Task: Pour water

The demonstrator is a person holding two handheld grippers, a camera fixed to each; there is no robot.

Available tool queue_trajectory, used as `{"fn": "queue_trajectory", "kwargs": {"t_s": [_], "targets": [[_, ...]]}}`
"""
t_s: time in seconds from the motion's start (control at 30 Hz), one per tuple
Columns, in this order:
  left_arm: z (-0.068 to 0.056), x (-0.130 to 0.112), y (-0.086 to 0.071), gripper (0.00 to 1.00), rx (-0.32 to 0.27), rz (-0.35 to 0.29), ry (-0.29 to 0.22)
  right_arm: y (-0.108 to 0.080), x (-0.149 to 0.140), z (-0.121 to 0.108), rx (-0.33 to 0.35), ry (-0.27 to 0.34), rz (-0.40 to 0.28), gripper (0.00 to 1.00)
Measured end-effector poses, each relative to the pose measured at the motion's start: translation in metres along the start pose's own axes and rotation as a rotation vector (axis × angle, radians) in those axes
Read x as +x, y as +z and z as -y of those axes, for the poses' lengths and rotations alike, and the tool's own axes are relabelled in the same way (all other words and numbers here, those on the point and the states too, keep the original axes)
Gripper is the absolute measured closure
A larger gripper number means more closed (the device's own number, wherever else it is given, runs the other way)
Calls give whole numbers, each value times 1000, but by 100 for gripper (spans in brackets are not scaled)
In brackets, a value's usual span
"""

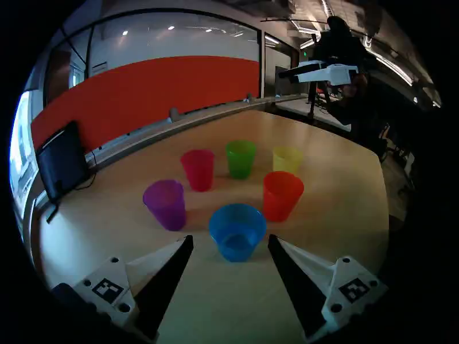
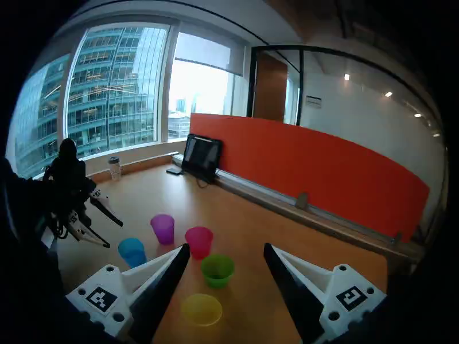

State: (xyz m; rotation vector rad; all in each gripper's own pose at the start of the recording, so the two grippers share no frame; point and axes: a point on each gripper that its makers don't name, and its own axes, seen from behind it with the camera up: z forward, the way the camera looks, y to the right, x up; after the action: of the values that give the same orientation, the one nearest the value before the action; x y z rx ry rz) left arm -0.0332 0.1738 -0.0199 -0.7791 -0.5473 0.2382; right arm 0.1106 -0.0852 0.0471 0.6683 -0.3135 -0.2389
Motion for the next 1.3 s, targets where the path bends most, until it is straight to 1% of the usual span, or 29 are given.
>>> {"fn": "queue_trajectory", "kwargs": {"t_s": [0.17, 0.27, 0.47, 0.77, 0.97, 1.17, 1.3], "targets": [[-6, -12, 12, 2, -20, 47, 3, 7, -8, 0, 6, -8, 20, 0], [-7, -16, 19, 3, -28, 63, 2, 11, -11, -1, 7, -12, 29, 0], [-7, -21, 32, 2, -44, 85, -1, 19, -17, 0, 17, -11, 43, 0], [-8, -23, 50, 3, -58, 106, 10, 33, -26, -4, 22, -10, 67, 0], [-7, -19, 57, 3, -65, 105, 2, 42, -31, -6, 28, -10, 82, 0], [-11, -13, 61, 3, -84, 96, -4, 51, -32, -8, 33, -6, 90, 0], [-11, -10, 63, 3, -88, 94, -9, 57, -34, -9, 37, -5, 97, 0]]}}
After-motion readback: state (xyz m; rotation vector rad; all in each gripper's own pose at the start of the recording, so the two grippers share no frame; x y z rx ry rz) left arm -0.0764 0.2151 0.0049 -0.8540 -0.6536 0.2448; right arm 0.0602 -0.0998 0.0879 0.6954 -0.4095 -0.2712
